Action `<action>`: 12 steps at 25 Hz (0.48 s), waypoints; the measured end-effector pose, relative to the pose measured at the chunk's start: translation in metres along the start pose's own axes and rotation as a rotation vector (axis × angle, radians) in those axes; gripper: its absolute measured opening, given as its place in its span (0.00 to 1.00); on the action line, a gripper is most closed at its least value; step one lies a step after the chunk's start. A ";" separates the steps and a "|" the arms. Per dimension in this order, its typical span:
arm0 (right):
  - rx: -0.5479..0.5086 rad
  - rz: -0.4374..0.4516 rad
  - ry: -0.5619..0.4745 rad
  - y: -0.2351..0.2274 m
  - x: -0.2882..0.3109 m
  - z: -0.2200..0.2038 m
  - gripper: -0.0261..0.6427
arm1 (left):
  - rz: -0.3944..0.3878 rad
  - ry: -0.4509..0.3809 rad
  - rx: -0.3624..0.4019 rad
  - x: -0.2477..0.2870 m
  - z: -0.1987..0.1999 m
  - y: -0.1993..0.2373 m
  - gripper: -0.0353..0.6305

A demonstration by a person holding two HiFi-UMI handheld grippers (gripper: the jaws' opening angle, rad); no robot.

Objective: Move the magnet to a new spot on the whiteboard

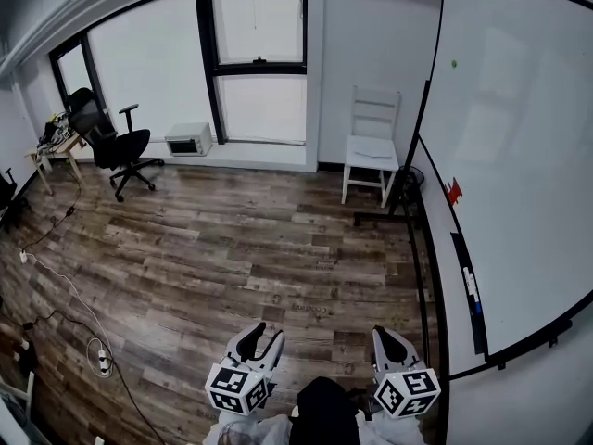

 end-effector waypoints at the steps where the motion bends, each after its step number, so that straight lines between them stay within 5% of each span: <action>1: 0.004 -0.006 0.002 -0.002 0.001 0.000 0.08 | 0.000 0.006 -0.002 0.002 -0.001 0.001 0.29; 12: 0.009 -0.016 0.000 -0.024 0.042 0.016 0.08 | -0.003 0.015 -0.001 0.043 0.004 0.020 0.29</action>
Point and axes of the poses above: the fingertips, and each gripper's own axes: x forward along the fingers, y to its left, z out of its top, the point moved 6 cm from there along -x, backward along the fingers, and after that the axes turned 13 degrees about x, right-handed, at the moved point
